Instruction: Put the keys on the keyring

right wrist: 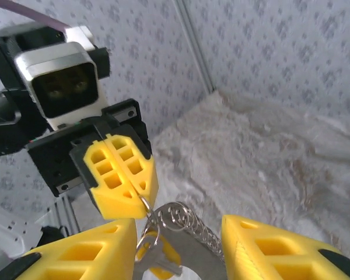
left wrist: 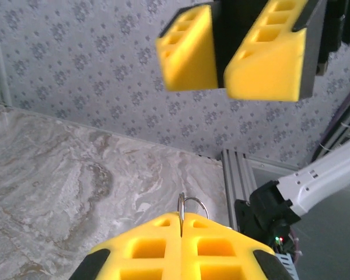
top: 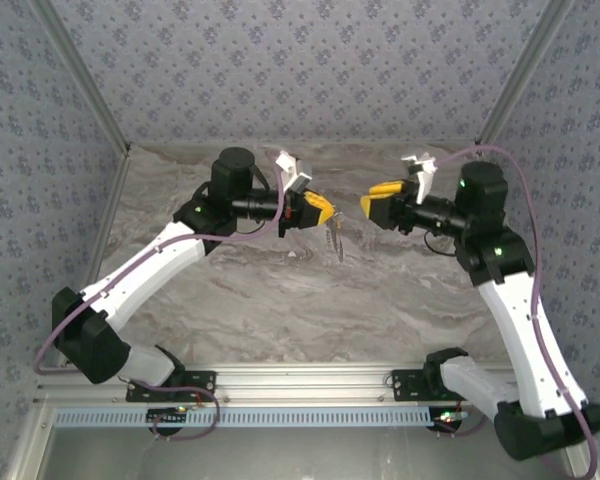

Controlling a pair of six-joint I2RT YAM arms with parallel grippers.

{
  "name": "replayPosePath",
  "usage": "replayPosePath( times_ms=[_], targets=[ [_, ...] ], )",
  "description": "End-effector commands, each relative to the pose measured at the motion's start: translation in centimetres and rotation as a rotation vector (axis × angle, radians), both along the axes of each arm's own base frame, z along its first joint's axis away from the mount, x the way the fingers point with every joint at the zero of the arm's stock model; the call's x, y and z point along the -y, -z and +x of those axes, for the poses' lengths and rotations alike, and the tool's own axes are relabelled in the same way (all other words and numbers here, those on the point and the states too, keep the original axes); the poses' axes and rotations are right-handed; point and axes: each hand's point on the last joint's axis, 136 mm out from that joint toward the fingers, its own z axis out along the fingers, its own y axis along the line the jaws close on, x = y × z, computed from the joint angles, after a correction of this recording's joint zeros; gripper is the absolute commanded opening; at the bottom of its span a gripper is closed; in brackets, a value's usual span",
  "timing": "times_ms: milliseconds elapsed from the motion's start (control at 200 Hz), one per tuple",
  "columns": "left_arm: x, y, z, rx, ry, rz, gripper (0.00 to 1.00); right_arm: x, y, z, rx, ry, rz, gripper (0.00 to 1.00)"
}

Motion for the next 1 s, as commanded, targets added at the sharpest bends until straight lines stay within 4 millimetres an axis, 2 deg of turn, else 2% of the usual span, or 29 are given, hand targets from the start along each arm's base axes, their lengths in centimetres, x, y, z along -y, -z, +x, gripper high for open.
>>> replayPosePath(
  times_ms=[0,110,295,440,664,994],
  targets=[
    [-0.8,-4.1,-0.5,0.088,-0.031,-0.111,0.0,-0.1,-2.1,0.1,-0.001,-0.018,0.207,0.47],
    [-1.0,-4.6,-0.5,0.09,-0.044,-0.129,0.0,0.4,-1.7,1.3,-0.061,0.034,0.352,0.48],
    [-1.2,-5.0,-0.7,0.096,-0.046,-0.143,0.0,0.0,-1.6,1.6,-0.109,0.025,0.485,0.5],
    [-1.1,-5.1,-0.7,0.098,-0.048,-0.143,0.0,-1.1,-2.1,1.4,-0.131,-0.002,0.514,0.53],
    [-1.1,-5.2,-0.4,0.105,-0.059,-0.147,0.0,-2.5,-1.1,1.6,-0.177,-0.007,0.501,0.54],
    [-1.1,-5.3,-0.5,0.106,-0.058,-0.146,0.0,-3.6,-0.4,1.6,-0.192,-0.025,0.48,0.43]
  ],
)
